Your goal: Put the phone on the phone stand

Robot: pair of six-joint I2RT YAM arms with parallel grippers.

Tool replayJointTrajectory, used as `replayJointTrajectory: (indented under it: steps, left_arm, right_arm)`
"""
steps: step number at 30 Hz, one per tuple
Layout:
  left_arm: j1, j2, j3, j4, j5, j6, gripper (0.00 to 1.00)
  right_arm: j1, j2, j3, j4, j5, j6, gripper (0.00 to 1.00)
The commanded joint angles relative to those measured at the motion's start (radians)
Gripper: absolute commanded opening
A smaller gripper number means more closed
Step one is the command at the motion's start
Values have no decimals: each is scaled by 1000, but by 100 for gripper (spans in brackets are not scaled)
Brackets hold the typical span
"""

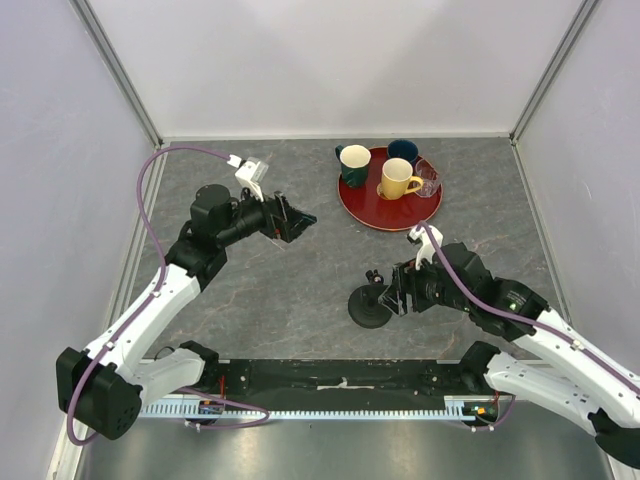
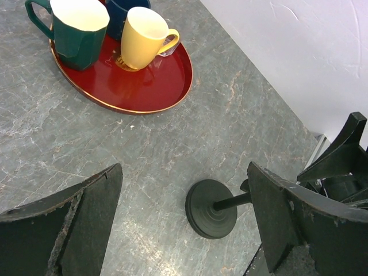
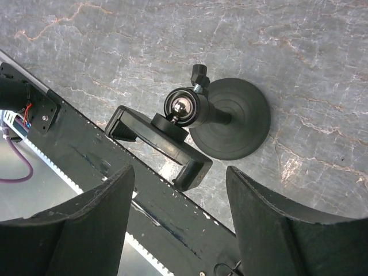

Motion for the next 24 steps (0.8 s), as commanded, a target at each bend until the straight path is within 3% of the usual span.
replayJointTrajectory:
  steps: [1, 11, 18, 24]
  left_arm:
    - [-9, 7, 42, 12, 16, -27, 95]
    - [-22, 10, 50, -21, -9, -8, 95]
    - [-26, 11, 53, -27, -10, -3, 95]
    - [-28, 11, 53, -29, -17, -3, 95]
  right_arm:
    - [3, 8, 15, 4, -7, 17, 71]
    - [3, 46, -25, 92, 22, 6, 57]
    - [3, 25, -45, 127, 33, 20, 32]
    - [3, 5, -72, 184, 63, 44, 3]
